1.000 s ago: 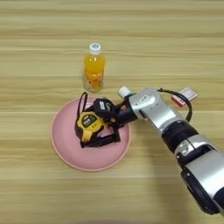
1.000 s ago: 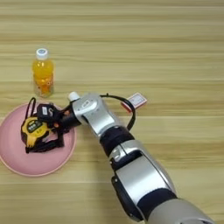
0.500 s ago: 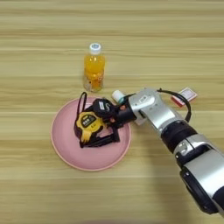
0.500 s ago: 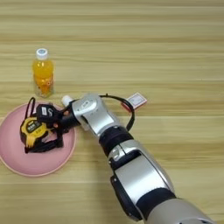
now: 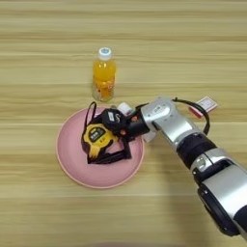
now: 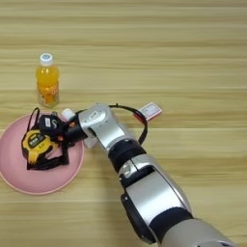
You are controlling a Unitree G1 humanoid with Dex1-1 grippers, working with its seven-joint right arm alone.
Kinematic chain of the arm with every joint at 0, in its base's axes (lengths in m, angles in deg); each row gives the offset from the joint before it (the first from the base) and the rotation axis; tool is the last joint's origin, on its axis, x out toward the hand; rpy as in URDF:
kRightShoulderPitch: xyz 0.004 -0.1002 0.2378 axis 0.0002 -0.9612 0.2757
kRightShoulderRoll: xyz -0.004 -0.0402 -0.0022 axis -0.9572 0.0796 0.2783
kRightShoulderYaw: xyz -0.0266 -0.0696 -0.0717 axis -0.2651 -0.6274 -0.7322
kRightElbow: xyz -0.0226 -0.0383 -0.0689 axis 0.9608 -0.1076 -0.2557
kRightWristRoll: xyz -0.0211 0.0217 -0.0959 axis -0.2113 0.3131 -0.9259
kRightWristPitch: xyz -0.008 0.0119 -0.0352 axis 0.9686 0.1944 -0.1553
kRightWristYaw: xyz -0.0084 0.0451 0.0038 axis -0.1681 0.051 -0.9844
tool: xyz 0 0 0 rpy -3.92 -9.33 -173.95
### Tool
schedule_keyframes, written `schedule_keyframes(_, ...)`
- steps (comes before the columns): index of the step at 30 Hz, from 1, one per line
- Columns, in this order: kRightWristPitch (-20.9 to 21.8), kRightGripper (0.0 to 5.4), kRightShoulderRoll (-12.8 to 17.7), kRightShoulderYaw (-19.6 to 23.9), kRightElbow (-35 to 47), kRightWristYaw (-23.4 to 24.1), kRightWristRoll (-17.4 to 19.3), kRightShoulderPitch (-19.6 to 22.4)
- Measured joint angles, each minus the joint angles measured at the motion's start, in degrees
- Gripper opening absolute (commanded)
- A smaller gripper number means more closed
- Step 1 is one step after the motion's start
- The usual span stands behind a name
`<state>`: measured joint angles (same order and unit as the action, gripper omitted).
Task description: Move the objects on the table
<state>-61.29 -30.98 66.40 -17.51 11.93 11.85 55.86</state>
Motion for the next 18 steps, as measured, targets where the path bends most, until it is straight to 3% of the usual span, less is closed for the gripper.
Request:
schedule_keyframes(8, -0.05, 5.38, 0.26, 2.17, 0.83, -0.23, 0.52, 0.04)
schedule_keyframes(18, -2.59, 5.38, 3.36, 6.15, 11.83, -1.6, 4.8, 0.27)
